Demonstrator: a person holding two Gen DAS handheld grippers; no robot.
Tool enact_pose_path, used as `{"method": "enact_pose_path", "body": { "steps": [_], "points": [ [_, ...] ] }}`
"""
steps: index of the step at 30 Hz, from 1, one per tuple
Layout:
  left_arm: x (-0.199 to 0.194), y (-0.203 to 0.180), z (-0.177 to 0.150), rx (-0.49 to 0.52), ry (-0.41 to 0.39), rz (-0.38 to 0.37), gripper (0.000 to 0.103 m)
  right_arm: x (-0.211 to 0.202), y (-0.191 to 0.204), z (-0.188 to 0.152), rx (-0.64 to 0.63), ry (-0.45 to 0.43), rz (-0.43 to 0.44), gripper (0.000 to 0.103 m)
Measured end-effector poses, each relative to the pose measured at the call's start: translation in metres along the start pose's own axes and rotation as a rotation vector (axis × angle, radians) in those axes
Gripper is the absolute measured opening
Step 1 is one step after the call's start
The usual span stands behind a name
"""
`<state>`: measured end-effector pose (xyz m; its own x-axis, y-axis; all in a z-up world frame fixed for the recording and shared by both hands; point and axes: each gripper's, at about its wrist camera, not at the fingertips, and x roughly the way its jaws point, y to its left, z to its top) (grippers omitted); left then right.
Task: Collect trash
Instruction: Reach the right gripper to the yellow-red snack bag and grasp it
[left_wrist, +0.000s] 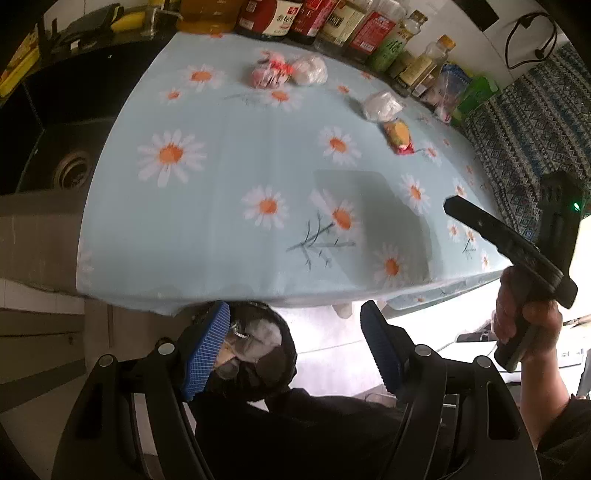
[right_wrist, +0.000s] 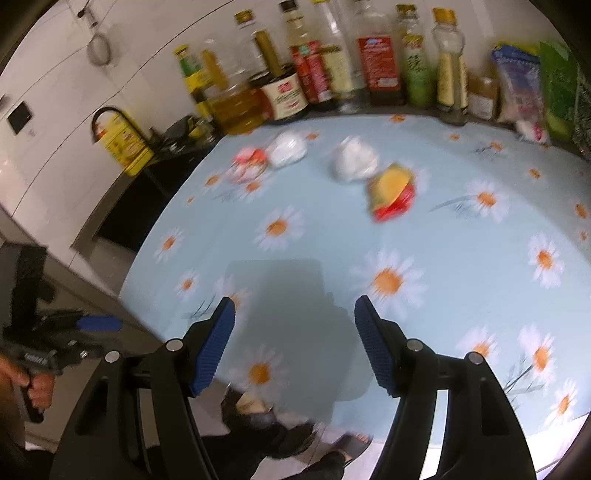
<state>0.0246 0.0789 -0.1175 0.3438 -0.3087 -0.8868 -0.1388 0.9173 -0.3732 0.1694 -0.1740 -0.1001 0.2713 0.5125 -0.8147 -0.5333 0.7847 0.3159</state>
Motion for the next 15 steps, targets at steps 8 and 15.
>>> {"method": "enact_pose_path", "body": {
  "steps": [8,15],
  "points": [
    [-0.005,-0.006,0.022,0.012,-0.048,-0.013,0.071,0.015,-0.021,0.043,0.032,-0.035,-0.085,0.067],
    [-0.010,-0.006,0.040,0.020,-0.088,-0.006,0.071,0.038,-0.039,0.063,0.042,-0.035,-0.151,0.067]
  ]
}}
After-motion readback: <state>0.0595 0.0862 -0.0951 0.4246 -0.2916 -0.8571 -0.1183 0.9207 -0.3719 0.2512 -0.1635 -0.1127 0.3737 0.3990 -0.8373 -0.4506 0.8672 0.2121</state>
